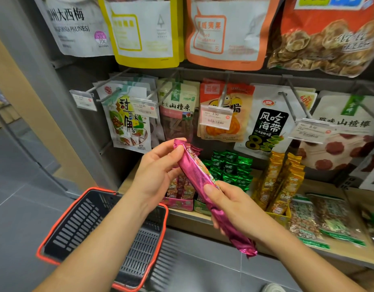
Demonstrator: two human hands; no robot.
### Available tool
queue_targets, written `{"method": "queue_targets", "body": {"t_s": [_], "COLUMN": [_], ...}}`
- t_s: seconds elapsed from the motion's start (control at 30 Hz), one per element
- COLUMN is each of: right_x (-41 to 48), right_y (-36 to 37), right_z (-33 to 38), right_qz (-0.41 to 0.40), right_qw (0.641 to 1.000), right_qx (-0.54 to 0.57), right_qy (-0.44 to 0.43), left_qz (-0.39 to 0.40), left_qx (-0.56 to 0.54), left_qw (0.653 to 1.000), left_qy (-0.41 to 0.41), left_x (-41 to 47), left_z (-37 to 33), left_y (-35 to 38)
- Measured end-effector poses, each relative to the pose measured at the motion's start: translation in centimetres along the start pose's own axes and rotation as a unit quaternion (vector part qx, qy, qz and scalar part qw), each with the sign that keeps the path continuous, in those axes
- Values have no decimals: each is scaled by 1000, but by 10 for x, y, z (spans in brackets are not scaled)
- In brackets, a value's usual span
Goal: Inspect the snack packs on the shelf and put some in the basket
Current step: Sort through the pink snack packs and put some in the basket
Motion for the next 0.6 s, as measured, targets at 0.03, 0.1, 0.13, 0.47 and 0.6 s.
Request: {"method": "queue_targets", "body": {"t_s": [0.03, 0.1, 0.13, 0.47, 0.6], "right_x": [0, -1, -1, -7, -8], "right_y": [0, 0, -1, -4, -6], "right_z": [0, -1, -2, -7, -6], "right_qz": [0, -2, -1, 13, -69], "right_qw": [1000, 1000, 1000, 1000, 986], "right_qx": [-1, 4, 2, -25, -153], "right_qy": [0, 0, 0, 6, -26], "left_qz": [-6, -10, -12, -100, -110], "left_qx": [-3, -9, -10, -49, 74], "left_qw": [1000, 1000, 1000, 994, 991], "left_qy": [3, 8, 11, 15, 27], "left_x": [0, 0, 0, 14, 17], "left_z": [0, -1, -1, -17, -17], "left_y": [0, 0, 0, -32, -37]}}
Point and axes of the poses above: each hand's wrist, its own x-axis towards the middle knuckle, its own y-axis out of the palm, z = x × y, the point moved 1 cm from there along x, towards the middle knuckle
